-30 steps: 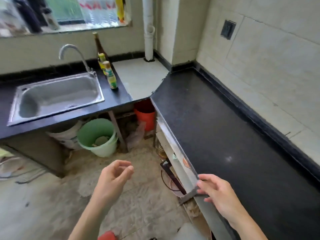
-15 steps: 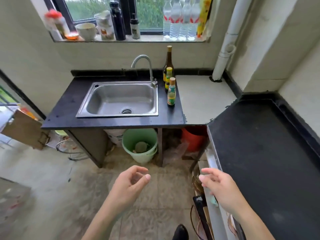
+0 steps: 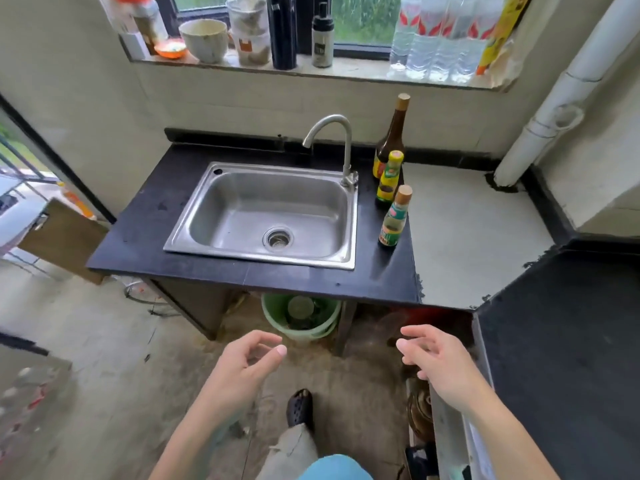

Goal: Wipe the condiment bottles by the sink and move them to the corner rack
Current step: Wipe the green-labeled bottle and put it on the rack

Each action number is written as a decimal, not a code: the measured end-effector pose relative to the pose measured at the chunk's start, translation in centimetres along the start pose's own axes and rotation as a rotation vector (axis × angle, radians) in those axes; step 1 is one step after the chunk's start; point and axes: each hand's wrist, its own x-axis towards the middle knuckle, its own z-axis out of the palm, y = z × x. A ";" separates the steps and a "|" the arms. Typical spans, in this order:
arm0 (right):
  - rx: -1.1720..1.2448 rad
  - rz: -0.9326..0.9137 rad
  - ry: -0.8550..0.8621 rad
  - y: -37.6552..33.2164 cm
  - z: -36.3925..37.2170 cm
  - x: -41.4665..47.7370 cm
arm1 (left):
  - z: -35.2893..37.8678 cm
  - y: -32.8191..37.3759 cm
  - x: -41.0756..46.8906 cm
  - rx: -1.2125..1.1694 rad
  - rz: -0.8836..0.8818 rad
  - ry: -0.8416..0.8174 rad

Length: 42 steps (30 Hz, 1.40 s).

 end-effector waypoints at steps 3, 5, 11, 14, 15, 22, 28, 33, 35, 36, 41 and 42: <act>-0.008 0.009 0.000 -2.7 -0.1 3.6 | -1.2 2.8 6.1 0.040 0.059 -0.018; 0.015 0.013 0.016 -4.6 -0.8 5.7 | -1.3 5.1 9.6 0.063 0.094 -0.039; 0.050 0.046 0.113 -7.0 -4.0 10.4 | 0.7 9.1 16.1 0.098 0.115 -0.187; 0.009 0.073 0.107 -7.3 -5.9 13.5 | 1.8 10.3 18.7 0.105 0.085 -0.202; -0.021 0.068 0.108 -7.4 -6.5 14.7 | 2.0 10.8 19.4 0.117 0.078 -0.196; -0.169 -0.047 0.204 -9.1 -10.2 24.7 | 5.3 15.4 23.7 0.131 0.069 -0.096; -0.285 -0.096 0.015 -8.9 -10.6 31.2 | 7.8 15.5 25.2 0.132 -0.020 -0.086; -0.253 -0.119 -0.024 -9.0 -9.5 32.9 | 8.3 15.9 27.6 0.110 -0.082 -0.098; -0.236 -0.110 -0.001 -9.1 -9.1 33.2 | 8.2 16.4 29.1 0.139 -0.063 -0.125; -0.226 -0.104 0.026 -9.1 -9.1 33.4 | 8.1 16.8 29.9 0.147 -0.048 -0.135; 0.015 -0.098 0.170 -11.9 -11.0 32.9 | 8.4 18.3 32.9 0.236 0.056 -0.176; 0.090 -0.116 0.184 -13.1 -11.6 32.5 | 8.5 18.6 33.4 0.268 0.083 -0.180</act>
